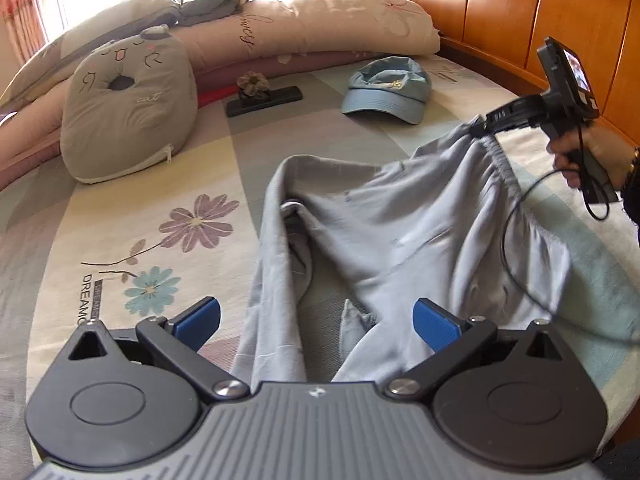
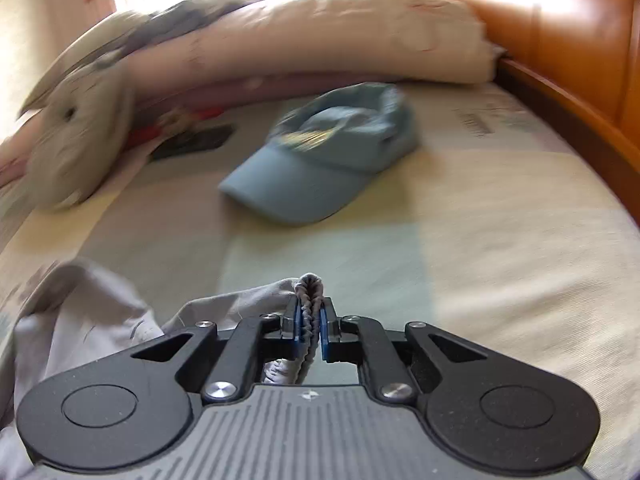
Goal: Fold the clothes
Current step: 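Lay the waistband flat with the right tool and open it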
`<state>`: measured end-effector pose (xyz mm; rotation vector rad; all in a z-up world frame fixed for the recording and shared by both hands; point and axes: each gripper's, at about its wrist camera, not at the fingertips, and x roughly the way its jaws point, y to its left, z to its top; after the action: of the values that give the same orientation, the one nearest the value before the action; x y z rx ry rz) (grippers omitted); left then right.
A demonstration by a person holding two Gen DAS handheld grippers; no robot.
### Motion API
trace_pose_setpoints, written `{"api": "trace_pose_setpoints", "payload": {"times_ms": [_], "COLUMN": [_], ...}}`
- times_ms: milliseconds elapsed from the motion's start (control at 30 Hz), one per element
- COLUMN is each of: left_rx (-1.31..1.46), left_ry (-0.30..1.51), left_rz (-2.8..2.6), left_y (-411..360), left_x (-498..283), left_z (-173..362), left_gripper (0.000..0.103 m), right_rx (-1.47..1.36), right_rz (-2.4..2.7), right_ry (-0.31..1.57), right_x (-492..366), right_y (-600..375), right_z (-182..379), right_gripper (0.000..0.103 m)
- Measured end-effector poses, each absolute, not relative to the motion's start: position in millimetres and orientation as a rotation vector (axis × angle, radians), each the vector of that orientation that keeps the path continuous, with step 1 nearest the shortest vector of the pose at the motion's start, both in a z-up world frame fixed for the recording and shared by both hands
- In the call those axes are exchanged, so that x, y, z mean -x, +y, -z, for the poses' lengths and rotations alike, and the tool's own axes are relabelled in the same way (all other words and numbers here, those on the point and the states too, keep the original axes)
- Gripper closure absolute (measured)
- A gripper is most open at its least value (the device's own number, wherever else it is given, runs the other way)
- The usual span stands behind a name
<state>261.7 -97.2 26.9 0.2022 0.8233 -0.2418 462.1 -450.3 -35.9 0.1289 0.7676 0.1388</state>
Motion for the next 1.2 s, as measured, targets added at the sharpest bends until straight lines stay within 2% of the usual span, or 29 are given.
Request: {"api": "trace_pose_setpoints", "payload": {"times_ms": [67, 133, 300, 467, 567, 800, 867, 900, 933, 1200], "left_rx": [-0.198, -0.198, -0.204, -0.215, -0.217, -0.236, -0.243, -0.243, -0.243, -0.160], "left_ry": [0.829, 0.836, 0.837, 0.834, 0.833, 0.838, 0.841, 0.842, 0.844, 0.883], "left_rz": [0.234, 0.230, 0.257, 0.297, 0.327, 0.383, 0.400, 0.408, 0.415, 0.428], "left_y": [-95, -93, -95, -102, -107, -119, -119, -119, -118, -93], "left_x": [-261, -261, -264, -271, -276, -284, -283, -282, -281, -282], "left_z": [-26, -25, -24, -22, -21, -17, -16, -15, -15, -3], "left_gripper": [0.001, 0.001, 0.001, 0.001, 0.001, 0.001, 0.001, 0.001, 0.001, 0.001], "right_rx": [-0.180, -0.225, -0.282, -0.394, -0.472, -0.695, -0.719, -0.694, -0.654, -0.432], "right_rz": [-0.094, -0.097, -0.134, -0.193, -0.199, -0.181, -0.195, -0.190, -0.181, -0.162], "right_ry": [0.750, 0.781, 0.809, 0.866, 0.887, 0.968, 0.944, 0.945, 0.954, 0.986], "right_x": [-467, -468, -432, -357, -307, -264, -265, -266, -266, -249], "right_y": [-461, -468, -475, -475, -472, -452, -447, -444, -441, -435], "right_z": [36, 39, 35, 30, 31, 77, 79, 78, 76, 55], "right_gripper": [0.088, 0.071, 0.069, 0.068, 0.058, 0.057, 0.062, 0.083, 0.097, 0.097]}}
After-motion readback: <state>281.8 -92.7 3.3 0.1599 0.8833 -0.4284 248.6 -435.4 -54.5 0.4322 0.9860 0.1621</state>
